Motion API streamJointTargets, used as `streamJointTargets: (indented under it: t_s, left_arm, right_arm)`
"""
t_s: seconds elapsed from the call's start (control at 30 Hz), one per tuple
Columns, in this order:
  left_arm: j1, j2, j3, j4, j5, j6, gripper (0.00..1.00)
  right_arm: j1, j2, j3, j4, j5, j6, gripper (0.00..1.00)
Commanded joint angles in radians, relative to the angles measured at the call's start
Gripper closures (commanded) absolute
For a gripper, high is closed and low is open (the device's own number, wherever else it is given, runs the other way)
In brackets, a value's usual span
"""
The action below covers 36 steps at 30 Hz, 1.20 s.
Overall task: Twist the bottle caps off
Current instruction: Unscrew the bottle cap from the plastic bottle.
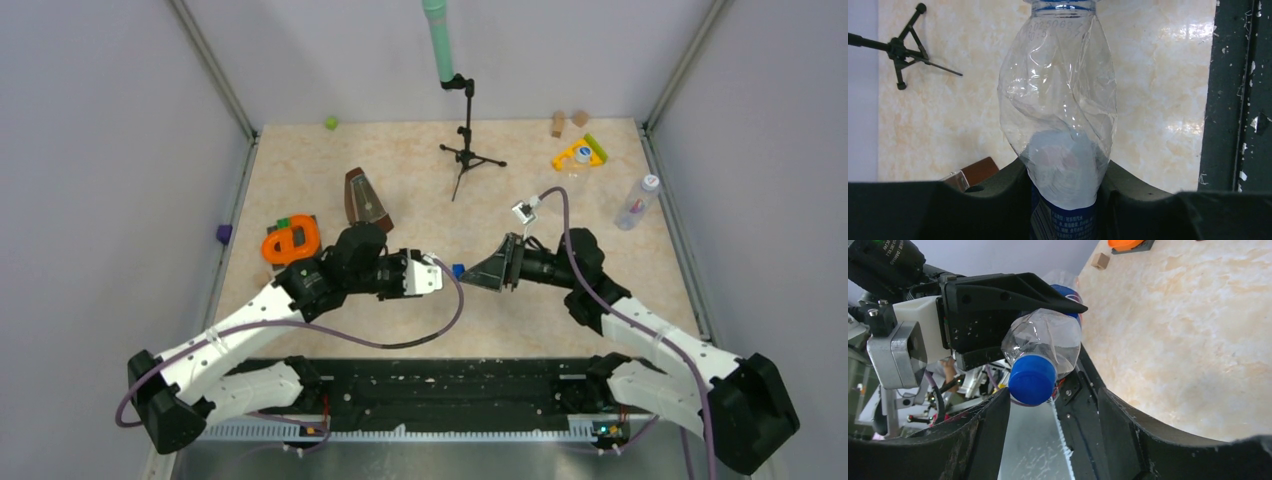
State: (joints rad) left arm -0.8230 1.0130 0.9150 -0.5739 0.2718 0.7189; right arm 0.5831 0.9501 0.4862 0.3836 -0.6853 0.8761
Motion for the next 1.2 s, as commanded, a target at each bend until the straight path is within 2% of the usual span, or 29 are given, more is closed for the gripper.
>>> streamJointTargets:
  t_s: [0.0, 0.17, 0.23, 0.4, 0.63, 0.7, 0.77, 0.87, 1.03, 1.17]
  left_arm:
    - [-0.021, -0.016, 0.0, 0.106, -0.028, 0.022, 1.0]
    - [-0.027, -0.012, -0.001, 0.112, -0.023, 0.025, 1.0]
    - [-0.028, -0.01, -0.002, 0.111, -0.018, 0.029, 1.0]
    - [-0.033, -0.008, 0.004, 0.099, -0.023, 0.025, 1.0]
    - [-0.041, -0.002, 0.024, 0.06, -0.012, 0.026, 1.0]
    - [-0.041, 0.001, 0.026, 0.056, -0.007, 0.024, 1.0]
    - [-0.042, 0.005, 0.03, 0.052, -0.001, 0.024, 1.0]
    - [-0.042, 0.013, 0.044, 0.03, 0.007, 0.017, 1.0]
    - [-0.041, 0.044, 0.099, -0.014, 0.128, -0.064, 1.0]
    - [-0.036, 0.075, 0.16, -0.072, 0.299, -0.075, 1.0]
  right_arm:
    - [0.001, 0.021, 0.053, 0.131, -0.063, 0.102, 0.35]
    - [0.001, 0.056, 0.063, 0.144, -0.071, 0.122, 0.35]
    - [0.001, 0.07, 0.05, 0.182, -0.065, 0.148, 0.38]
    - [0.001, 0.078, 0.035, 0.228, -0.049, 0.164, 0.69]
    - [0.001, 0.057, 0.051, 0.131, -0.034, 0.094, 0.64]
    - [0.001, 0.051, 0.058, 0.106, -0.03, 0.071, 0.67]
    - [0.001, 0.046, 0.061, 0.093, -0.028, 0.055, 0.74]
    - [0.001, 0.04, 0.065, 0.079, -0.029, 0.022, 1.0]
    - [0.004, 0.05, 0.074, 0.073, -0.142, -0.129, 1.0]
    - [0.008, 0.021, 0.121, -0.107, -0.15, -0.371, 1.0]
